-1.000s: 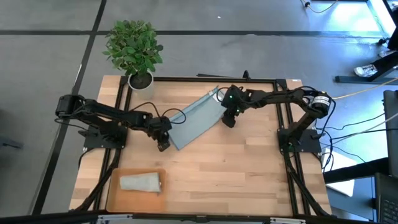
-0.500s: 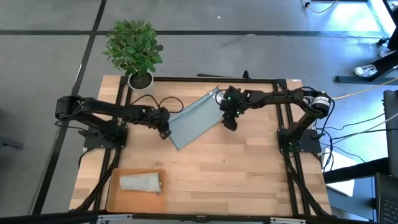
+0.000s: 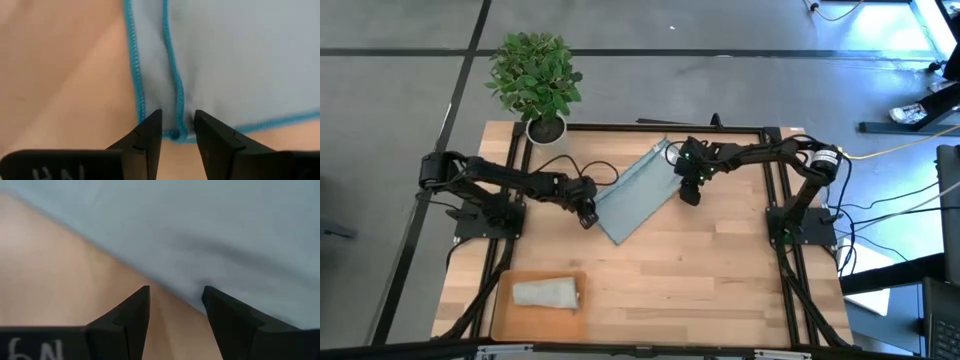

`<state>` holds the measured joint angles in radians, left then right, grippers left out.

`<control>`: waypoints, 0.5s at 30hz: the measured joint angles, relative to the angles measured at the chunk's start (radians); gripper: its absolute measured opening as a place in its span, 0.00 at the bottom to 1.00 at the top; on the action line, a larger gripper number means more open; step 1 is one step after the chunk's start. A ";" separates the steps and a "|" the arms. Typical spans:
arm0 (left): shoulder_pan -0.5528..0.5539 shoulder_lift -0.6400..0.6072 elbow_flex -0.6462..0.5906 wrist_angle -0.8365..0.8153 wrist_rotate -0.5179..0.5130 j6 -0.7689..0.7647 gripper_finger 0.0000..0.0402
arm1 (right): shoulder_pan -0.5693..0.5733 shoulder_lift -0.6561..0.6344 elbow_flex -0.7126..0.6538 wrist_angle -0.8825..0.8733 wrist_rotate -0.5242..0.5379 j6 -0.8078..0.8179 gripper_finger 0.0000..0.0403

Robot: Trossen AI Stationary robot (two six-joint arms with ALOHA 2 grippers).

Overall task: Roll microfiber towels into tight, uniform cylinder then place into a basket
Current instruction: Fold the blue microfiber towel

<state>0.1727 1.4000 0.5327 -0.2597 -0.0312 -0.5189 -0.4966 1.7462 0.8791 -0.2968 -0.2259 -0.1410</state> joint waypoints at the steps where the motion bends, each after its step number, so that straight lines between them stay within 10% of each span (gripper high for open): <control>1: -0.015 0.000 0.000 0.004 0.005 -0.017 0.28 | -0.007 0.000 0.000 0.003 0.010 0.000 0.47; 15: -0.192 -0.025 0.015 0.138 0.027 -0.105 0.28 | -0.072 -0.007 0.038 0.029 0.013 0.001 0.47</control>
<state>-0.0189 1.3748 0.5477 -0.1220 -0.0039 -0.6236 -0.5683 1.7387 0.9168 -0.2678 -0.2125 -0.1395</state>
